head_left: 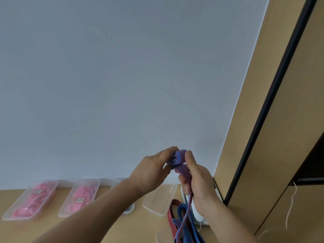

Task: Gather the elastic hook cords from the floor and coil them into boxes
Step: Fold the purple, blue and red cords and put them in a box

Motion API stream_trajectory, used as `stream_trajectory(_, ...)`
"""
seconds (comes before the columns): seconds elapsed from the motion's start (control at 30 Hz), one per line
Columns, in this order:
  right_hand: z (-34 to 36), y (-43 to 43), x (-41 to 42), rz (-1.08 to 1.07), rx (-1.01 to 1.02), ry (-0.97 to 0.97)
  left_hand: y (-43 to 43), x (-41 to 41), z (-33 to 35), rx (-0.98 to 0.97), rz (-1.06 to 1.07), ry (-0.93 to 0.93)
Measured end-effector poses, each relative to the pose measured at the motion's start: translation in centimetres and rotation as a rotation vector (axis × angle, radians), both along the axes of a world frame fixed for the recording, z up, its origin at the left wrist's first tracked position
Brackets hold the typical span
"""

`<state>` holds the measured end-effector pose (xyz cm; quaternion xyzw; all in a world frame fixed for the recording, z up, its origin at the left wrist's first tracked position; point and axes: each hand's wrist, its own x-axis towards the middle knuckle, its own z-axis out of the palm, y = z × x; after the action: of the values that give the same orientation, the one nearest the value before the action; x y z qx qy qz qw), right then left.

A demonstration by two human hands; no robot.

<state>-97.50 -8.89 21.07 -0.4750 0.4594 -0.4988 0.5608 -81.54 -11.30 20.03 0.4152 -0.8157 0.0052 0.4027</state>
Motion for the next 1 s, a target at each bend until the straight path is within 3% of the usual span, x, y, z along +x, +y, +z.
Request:
stream_trajectory(0.13, 0.0, 0.2, 0.0, 0.014, 0.028, -0.031, -0.3, 0.2, -0.3, -0.144, -0.008, -0.142)
stream_trajectory(0.23, 0.1, 0.2, -0.2, 0.017, 0.009, -0.052, -0.8, 0.5, -0.6, -0.101, -0.014, -0.115)
stream_trajectory(0.3, 0.1, 0.1, -0.3, 0.021, -0.034, -0.070, -0.6, 0.4, -0.4, 0.159, -0.063, 0.124)
stream_trajectory(0.4, 0.1, -0.1, -0.2, 0.022, -0.093, -0.065, -0.2, -0.1, 0.9, 0.788, -0.169, 0.681)
stream_trajectory(0.5, -0.5, 0.0, 0.0, 0.020, -0.153, -0.031, 0.2, -0.3, 2.4, 1.109, -0.274, 0.830)
stream_trajectory(0.7, -1.1, -0.1, 0.2, 0.017, -0.198, 0.060, 0.2, -0.1, 2.3, 1.098, -0.333, 0.883)
stream_trajectory(0.83, -1.6, -0.3, -0.1, 0.020, -0.155, 0.153, -0.4, 0.0, 2.3, 0.913, -0.221, 0.873)
stream_trajectory(1.0, -1.8, -0.5, -0.1, 0.018, -0.083, 0.125, -0.8, 0.3, 2.2, 0.630, -0.106, 0.654)
